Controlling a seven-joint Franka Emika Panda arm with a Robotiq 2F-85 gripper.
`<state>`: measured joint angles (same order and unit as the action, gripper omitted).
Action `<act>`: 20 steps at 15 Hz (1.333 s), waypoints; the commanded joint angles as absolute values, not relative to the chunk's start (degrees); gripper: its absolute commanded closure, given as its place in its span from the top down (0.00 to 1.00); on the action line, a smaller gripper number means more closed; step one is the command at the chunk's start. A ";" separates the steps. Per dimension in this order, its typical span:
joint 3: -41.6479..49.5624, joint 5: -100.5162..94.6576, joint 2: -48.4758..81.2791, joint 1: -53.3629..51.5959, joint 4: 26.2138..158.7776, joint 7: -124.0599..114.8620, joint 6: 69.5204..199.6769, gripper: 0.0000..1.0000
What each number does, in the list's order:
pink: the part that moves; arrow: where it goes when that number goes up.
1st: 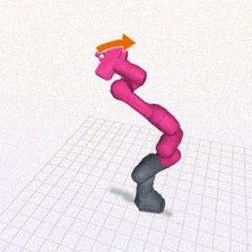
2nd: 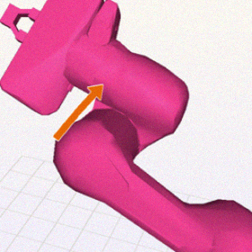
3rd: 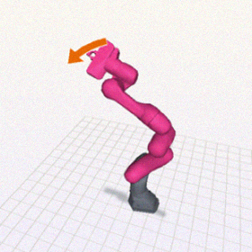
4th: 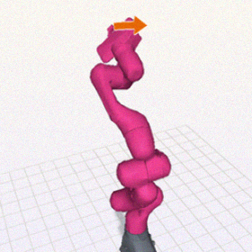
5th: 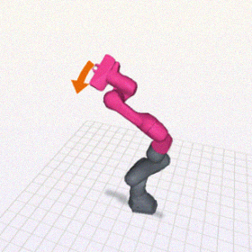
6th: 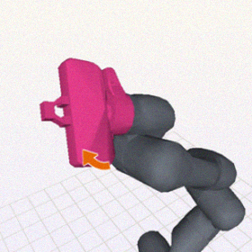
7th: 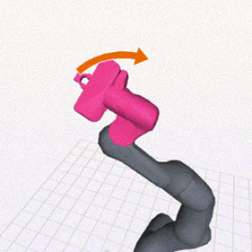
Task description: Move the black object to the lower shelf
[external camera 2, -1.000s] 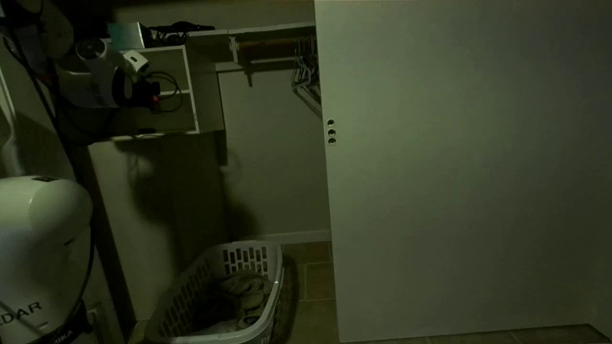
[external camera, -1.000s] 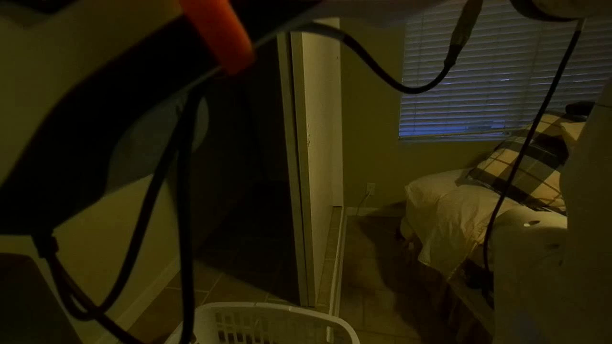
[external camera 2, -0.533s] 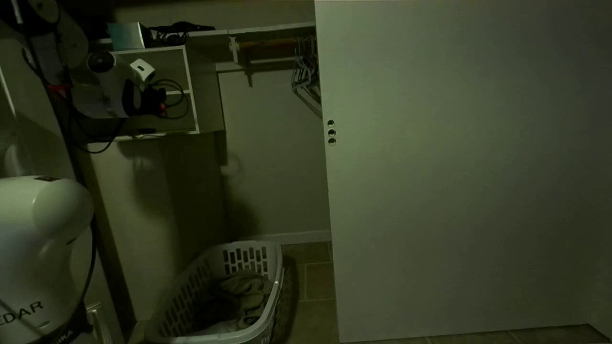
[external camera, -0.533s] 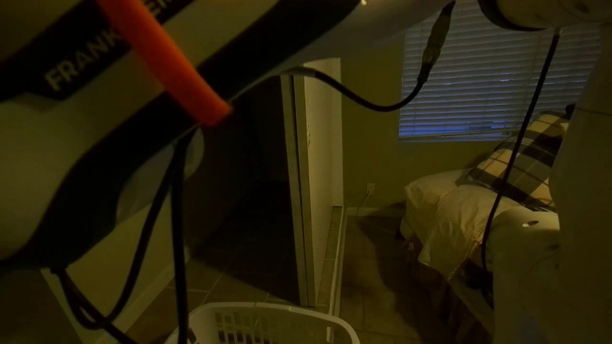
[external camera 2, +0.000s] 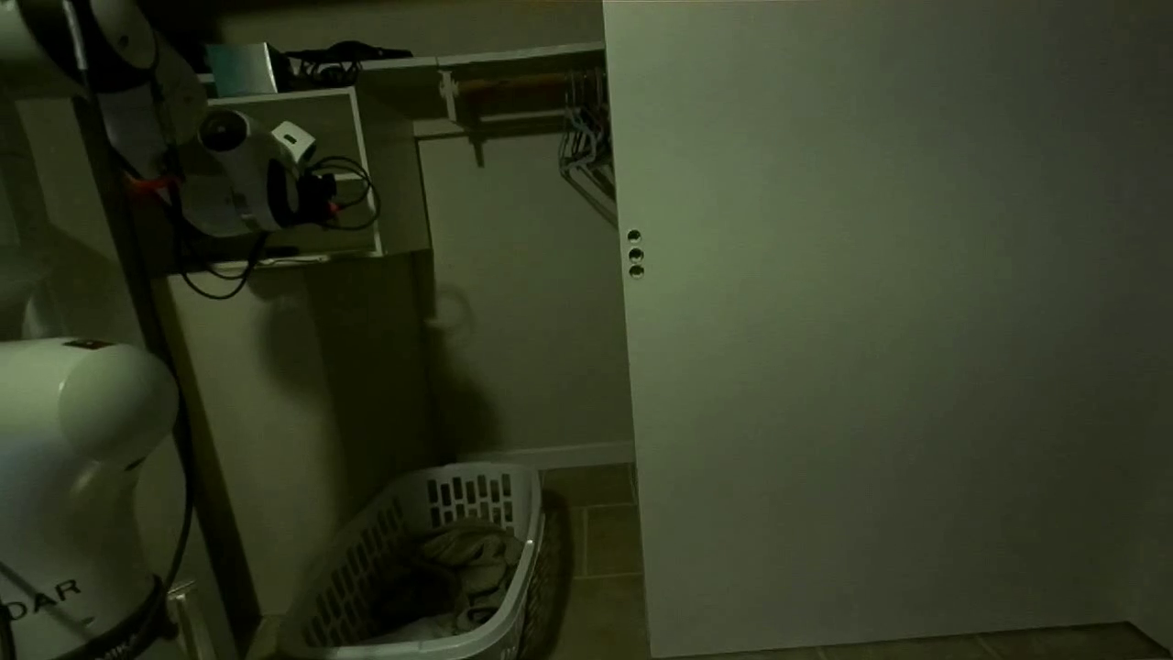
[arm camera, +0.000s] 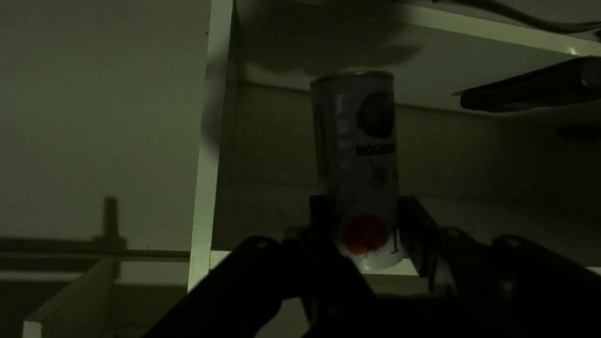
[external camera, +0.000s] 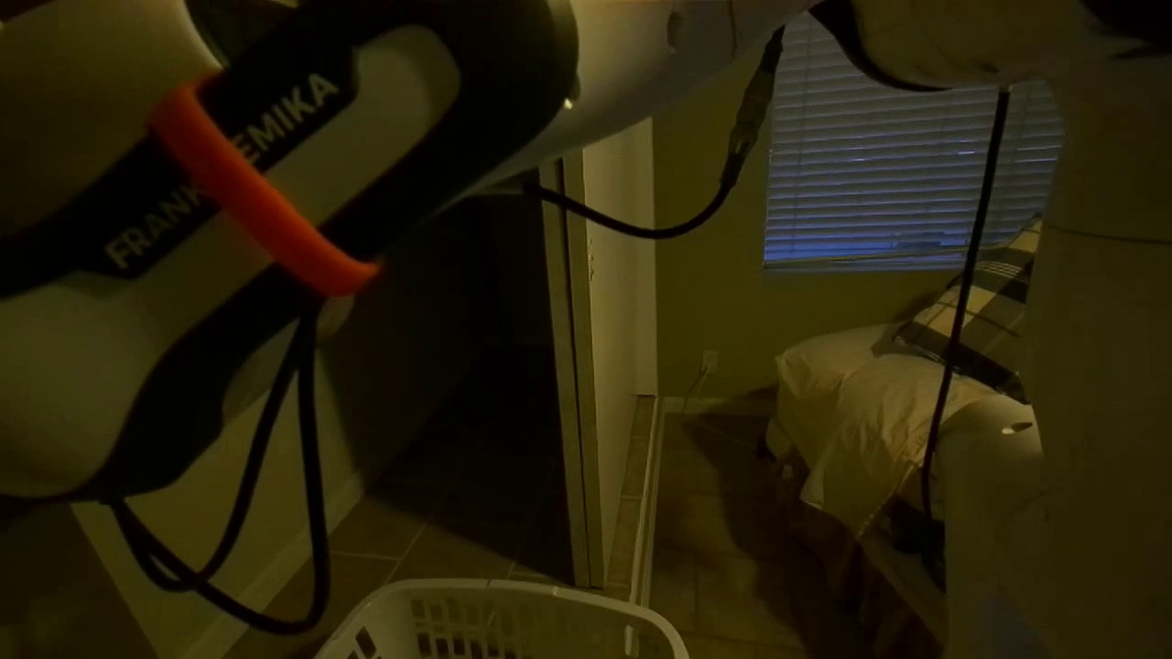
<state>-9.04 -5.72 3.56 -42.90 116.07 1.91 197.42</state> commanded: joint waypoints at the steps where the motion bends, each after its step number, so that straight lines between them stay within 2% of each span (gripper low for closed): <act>1: -11.22 -12.26 8.43 -39.96 110.35 -3.79 197.86 0.17; 20: -33.13 -28.76 22.14 -17.01 99.37 -14.86 198.95 0.17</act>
